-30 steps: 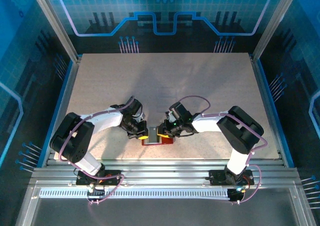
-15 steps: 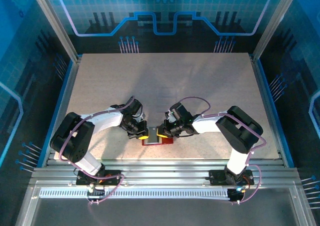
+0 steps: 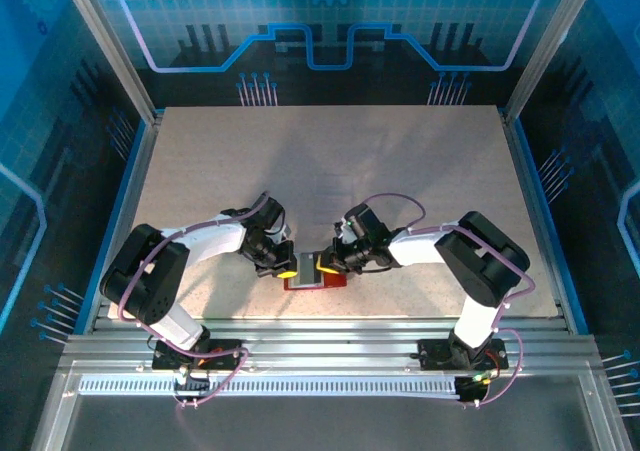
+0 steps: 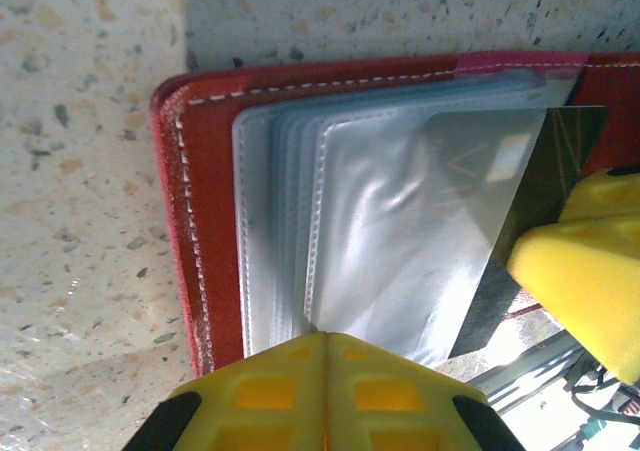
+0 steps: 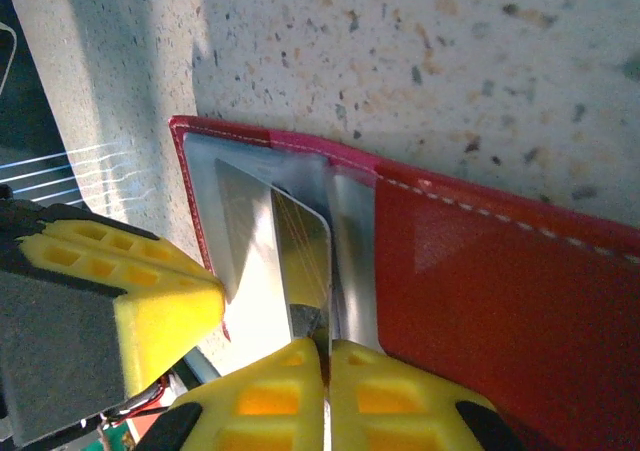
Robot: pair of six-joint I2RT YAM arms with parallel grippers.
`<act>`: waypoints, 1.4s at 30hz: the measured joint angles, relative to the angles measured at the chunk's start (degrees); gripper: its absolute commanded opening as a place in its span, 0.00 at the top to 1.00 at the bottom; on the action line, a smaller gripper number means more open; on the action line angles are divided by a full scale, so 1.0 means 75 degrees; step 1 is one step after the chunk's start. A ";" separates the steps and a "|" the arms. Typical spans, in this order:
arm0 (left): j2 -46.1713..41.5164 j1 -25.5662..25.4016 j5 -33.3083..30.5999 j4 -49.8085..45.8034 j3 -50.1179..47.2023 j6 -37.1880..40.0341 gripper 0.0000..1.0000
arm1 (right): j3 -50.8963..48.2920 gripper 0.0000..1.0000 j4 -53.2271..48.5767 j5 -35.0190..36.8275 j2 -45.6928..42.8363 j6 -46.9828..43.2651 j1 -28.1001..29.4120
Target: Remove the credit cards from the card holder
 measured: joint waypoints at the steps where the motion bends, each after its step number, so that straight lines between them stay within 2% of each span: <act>1: 0.0000 0.0000 0.0000 0.0000 0.0000 0.0000 0.94 | 0.0000 0.94 -0.0102 -0.0003 -0.0055 -0.0070 -0.0038; 18: 0.0000 0.0000 -0.0003 -0.0003 0.0000 0.0000 0.92 | 0.0428 0.95 -0.2518 0.0379 -0.0833 -0.1597 -0.0583; 42: -0.0003 0.0000 -0.0003 -0.0009 0.0000 0.0000 0.91 | 0.0478 0.87 -0.2544 0.0259 -0.0831 -0.1291 -0.0335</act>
